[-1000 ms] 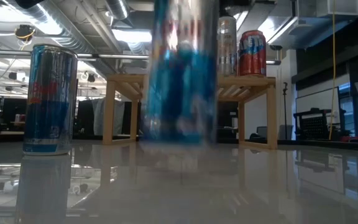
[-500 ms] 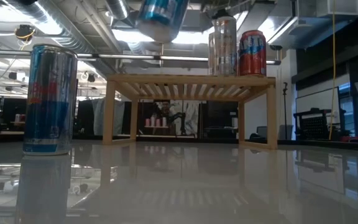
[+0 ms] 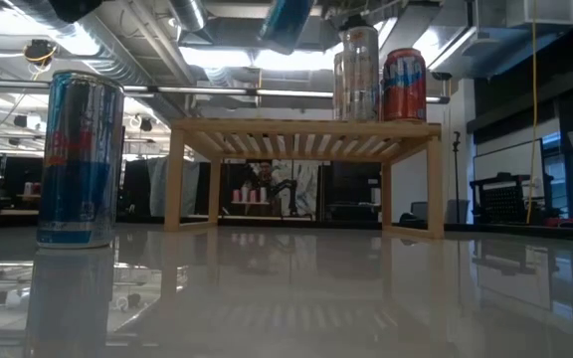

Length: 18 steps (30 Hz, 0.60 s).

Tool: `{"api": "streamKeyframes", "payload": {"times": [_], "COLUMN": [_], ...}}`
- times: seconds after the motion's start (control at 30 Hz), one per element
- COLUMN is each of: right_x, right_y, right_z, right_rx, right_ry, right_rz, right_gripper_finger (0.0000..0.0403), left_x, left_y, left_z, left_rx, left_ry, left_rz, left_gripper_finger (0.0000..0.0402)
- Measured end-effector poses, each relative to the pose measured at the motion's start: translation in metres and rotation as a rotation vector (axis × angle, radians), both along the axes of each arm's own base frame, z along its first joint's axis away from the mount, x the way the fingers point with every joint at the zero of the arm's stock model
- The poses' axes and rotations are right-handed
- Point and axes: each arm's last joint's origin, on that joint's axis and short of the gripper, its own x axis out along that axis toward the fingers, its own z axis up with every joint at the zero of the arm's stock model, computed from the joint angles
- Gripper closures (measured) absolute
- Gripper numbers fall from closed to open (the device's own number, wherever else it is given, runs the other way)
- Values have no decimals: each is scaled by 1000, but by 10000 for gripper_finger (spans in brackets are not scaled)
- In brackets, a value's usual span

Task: Place canned beverage on shelf
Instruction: Put the bottom blue soda can on the shelf

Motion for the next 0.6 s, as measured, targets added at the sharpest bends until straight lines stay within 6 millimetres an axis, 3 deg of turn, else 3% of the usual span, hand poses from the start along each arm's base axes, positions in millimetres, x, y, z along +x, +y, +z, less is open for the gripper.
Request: {"api": "streamKeyframes", "payload": {"times": [0.1, 0.3, 0.6], "right_x": [-3, -5, -12], "right_y": [-30, -87, -129], "right_z": [3, -6, -14], "right_rx": [-37, 57, 82], "right_ry": [15, 63, 109], "right_rz": [-30, -55, -123], "right_gripper_finger": [192, 192, 192], "left_x": [2, 5, 6], "left_y": [5, 13, 19], "left_z": [0, 1, 1], "left_rx": [1, -23, -7], "left_ry": [-4, -18, -22], "left_rz": [46, 166, 215], "left_gripper_finger": [77, 77, 77]}}
